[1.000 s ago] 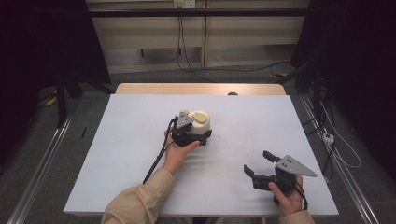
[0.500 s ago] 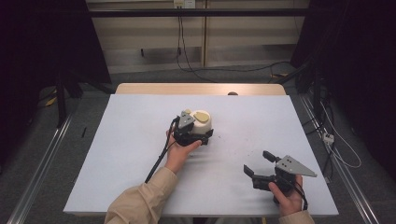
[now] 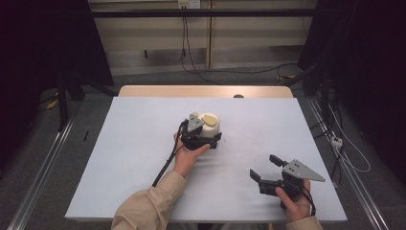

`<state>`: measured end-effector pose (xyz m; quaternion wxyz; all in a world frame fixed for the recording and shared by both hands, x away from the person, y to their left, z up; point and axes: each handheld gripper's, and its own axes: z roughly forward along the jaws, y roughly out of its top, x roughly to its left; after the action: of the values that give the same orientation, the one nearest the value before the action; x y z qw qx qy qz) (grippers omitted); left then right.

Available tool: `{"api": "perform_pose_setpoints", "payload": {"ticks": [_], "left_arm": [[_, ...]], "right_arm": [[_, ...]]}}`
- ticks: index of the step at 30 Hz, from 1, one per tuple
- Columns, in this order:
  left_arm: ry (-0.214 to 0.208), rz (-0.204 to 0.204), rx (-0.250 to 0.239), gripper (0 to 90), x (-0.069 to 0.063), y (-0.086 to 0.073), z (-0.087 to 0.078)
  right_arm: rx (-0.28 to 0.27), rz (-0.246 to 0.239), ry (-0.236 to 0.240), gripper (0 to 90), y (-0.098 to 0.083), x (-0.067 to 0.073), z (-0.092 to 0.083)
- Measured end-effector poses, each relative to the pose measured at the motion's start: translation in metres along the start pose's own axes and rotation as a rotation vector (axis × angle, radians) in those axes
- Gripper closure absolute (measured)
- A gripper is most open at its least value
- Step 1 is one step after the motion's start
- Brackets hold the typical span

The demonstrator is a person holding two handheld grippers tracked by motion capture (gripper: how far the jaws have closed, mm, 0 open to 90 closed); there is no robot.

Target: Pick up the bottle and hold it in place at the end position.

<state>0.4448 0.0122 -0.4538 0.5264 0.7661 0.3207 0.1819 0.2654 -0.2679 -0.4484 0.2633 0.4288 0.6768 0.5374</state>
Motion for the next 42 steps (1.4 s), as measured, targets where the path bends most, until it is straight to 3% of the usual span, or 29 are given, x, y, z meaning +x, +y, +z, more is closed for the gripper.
{"api": "perform_pose_setpoints", "payload": {"ticks": [9, 16, 23, 27, 30, 42], "left_arm": [[0.002, 0.009, -0.012, 5.1, -0.002, -0.003, -0.001], [-0.005, 0.015, -0.013, 5.0, 0.0, -0.004, -0.001], [-0.006, 0.011, -0.012, 4.9, 0.0, -0.004, -0.001], [-0.008, 0.01, -0.012, 4.9, 0.0, -0.004, -0.001], [-0.008, 0.01, -0.011, 4.9, 0.0, -0.004, -0.001], [-0.008, 0.012, -0.005, 4.9, 0.0, -0.004, -0.001]], "right_arm": [[-0.009, -0.006, 0.012, 6.3, 0.002, 0.001, 0.002], [0.017, -0.015, 0.009, 6.3, 0.005, 0.002, 0.011], [0.029, 0.009, 0.006, 7.6, 0.013, 0.002, 0.021], [0.043, 0.027, 0.021, 10.2, 0.015, 0.002, 0.026], [0.044, 0.016, 0.037, 14.3, 0.018, 0.003, 0.028], [0.061, -0.01, 0.083, 15.4, 0.031, 0.009, 0.044]]}}
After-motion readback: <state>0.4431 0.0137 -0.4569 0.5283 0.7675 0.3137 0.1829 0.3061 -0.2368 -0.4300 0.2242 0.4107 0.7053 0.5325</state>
